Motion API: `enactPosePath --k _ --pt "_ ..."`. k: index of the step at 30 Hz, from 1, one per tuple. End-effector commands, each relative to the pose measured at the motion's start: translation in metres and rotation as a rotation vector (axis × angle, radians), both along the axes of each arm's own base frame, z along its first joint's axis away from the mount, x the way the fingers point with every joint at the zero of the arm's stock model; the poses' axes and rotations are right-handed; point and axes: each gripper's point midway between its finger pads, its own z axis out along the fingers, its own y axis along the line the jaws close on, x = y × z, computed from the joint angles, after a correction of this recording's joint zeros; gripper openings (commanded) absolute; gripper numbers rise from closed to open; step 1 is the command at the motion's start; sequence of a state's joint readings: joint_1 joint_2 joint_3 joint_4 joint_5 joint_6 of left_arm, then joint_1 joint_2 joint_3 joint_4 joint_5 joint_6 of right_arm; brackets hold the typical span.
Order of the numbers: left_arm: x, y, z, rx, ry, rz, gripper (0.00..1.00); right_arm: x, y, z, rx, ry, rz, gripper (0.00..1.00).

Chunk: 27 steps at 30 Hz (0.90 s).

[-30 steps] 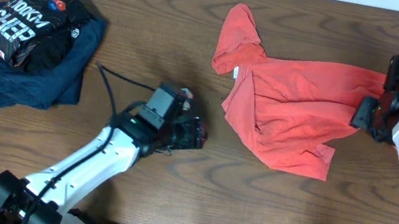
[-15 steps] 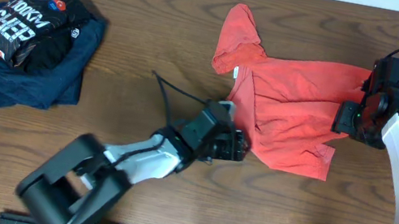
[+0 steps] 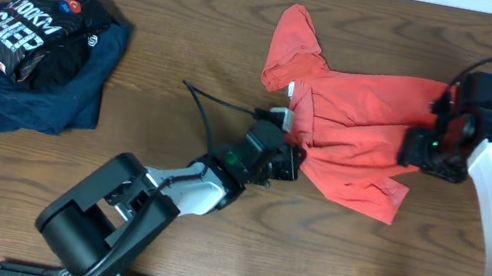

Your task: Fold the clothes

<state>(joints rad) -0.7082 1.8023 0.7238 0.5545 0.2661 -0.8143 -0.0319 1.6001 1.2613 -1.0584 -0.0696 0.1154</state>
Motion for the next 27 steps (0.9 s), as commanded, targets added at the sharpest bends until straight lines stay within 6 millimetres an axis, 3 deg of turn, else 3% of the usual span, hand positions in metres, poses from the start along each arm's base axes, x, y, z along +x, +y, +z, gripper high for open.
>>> enactPosePath --k 1,7,10,16,20,27 --pt "0.021 0.012 0.035 -0.074 -0.043 0.058 0.06 -0.013 0.053 -0.007 0.134 0.029 0.208 0.66" --pt "0.040 0.034 0.073 -0.123 -0.109 0.123 0.06 -0.042 0.099 -0.030 0.130 0.080 0.435 0.68" --pt "0.043 0.038 0.075 -0.124 -0.113 0.132 0.06 -0.054 0.110 -0.049 0.085 0.092 0.506 0.68" --pt "0.042 0.038 0.073 -0.118 -0.106 0.134 0.06 -0.058 0.127 -0.088 0.042 0.009 0.587 0.70" --pt "0.043 0.039 0.073 -0.118 -0.106 0.136 0.06 -0.060 0.130 -0.106 0.024 -0.039 0.605 0.70" --pt "0.043 0.039 0.073 -0.118 -0.106 0.136 0.06 -0.057 0.111 -0.128 -0.080 -0.094 0.569 0.65"
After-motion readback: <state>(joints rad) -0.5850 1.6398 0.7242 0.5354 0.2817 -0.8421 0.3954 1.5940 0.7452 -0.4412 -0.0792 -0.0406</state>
